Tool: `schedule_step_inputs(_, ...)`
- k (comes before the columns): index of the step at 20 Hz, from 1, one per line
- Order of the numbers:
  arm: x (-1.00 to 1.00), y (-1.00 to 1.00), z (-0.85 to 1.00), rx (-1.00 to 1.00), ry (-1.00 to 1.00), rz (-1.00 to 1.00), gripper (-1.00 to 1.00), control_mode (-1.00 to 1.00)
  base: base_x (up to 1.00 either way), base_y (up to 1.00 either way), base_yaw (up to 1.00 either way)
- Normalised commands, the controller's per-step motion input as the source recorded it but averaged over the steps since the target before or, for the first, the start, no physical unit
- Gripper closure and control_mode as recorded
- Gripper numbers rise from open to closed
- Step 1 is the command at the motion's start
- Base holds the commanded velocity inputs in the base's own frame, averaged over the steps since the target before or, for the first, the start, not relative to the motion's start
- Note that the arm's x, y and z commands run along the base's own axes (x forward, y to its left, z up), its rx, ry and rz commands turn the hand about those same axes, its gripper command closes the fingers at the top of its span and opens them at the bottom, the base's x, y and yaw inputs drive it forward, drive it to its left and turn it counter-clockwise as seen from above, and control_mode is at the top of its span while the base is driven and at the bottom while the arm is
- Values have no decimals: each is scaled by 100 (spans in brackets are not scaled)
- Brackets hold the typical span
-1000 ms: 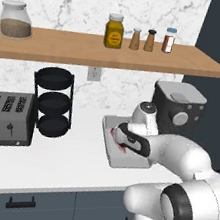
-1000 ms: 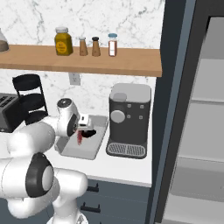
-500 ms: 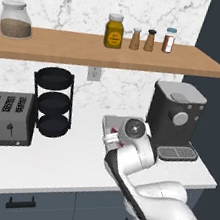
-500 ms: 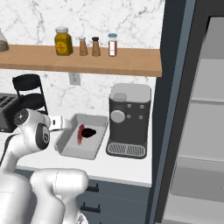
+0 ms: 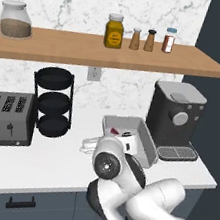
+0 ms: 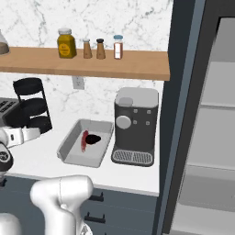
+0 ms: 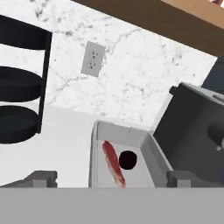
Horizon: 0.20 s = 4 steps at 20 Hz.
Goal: Place one avocado and one steak in each tupperware on the nearby counter, to pack two identical lunches.
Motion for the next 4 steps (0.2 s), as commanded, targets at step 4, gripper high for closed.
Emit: schedule_step_inputs(4,-57,20,16,6,-30,1,-100,-100,0,0,0)
